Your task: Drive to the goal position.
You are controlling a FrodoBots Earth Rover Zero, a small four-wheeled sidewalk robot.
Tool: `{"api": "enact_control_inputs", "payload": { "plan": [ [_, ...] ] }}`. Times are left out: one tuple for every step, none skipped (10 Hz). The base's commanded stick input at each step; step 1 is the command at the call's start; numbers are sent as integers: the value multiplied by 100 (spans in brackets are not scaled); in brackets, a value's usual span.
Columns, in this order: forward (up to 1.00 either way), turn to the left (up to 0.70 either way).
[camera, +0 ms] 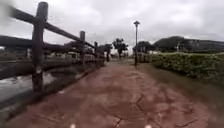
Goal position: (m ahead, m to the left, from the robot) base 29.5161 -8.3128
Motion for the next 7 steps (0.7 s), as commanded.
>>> {"api": "enact_control_inputs", "payload": {
  "plan": [
    [85,1],
    [85,1],
    [85,1],
    [85,1],
    [85,1],
    [85,1],
    [85,1]
  ]
}}
